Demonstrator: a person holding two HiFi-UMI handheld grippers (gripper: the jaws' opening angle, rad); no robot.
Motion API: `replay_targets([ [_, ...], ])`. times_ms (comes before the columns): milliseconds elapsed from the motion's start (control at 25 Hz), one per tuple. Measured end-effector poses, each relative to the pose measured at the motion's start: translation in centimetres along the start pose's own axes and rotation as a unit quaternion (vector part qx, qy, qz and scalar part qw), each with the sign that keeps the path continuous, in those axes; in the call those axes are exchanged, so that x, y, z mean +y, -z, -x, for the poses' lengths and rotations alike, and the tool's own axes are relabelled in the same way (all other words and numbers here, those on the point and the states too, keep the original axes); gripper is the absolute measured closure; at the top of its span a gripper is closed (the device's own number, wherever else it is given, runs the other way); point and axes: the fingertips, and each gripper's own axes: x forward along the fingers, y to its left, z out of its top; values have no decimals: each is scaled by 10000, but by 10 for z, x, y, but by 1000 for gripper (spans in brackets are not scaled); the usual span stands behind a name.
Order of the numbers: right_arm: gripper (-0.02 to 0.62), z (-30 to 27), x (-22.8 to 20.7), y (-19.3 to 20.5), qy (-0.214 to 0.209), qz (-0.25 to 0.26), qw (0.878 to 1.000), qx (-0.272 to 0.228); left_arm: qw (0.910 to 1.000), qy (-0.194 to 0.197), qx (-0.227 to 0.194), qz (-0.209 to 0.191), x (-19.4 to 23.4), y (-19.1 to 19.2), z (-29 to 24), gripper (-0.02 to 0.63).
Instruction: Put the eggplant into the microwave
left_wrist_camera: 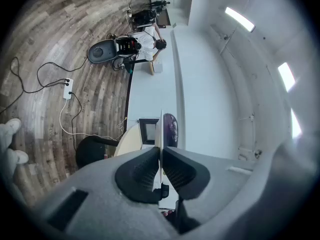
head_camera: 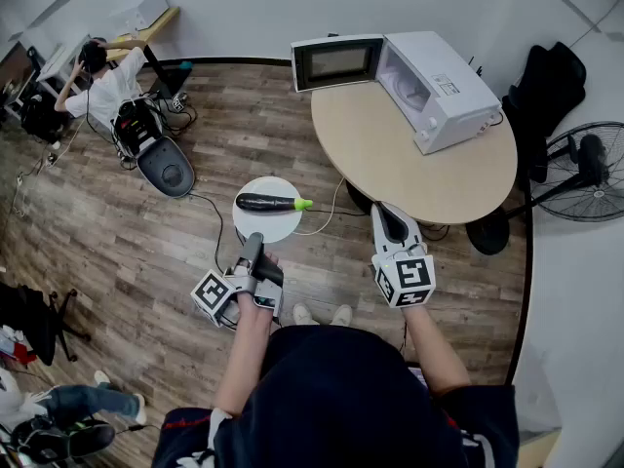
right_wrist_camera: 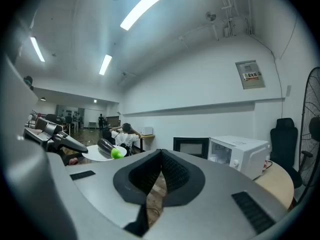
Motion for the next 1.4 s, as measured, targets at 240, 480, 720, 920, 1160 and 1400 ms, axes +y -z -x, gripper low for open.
replay_targets([
  [240, 584, 0, -2, -2, -2, -112, 9999, -51, 10000, -35, -3, -21, 0, 2, 0, 574],
  [480, 584, 0, -5, 3, -108, -128, 9999, -27, 10000, -4, -45, -67, -1, 8, 0, 574],
  [720, 584, 5, -15, 13, -256, -112, 9996, 5, 9999, -52, -138, -32, 5, 28, 4, 574],
  [920, 584, 17, -31, 30, -296, -104, 9995, 67, 9997, -21, -234, 16, 16, 47, 7, 574],
  [1160, 584, 26, -50, 34, -237, -69, 9996, 112, 9995, -9, -324, -23, 18, 53, 8, 569],
  [1400, 584, 17, -58, 28, -236, 18, 9997, 36, 9991, 170, -378, -116, 5, 46, -10, 569],
])
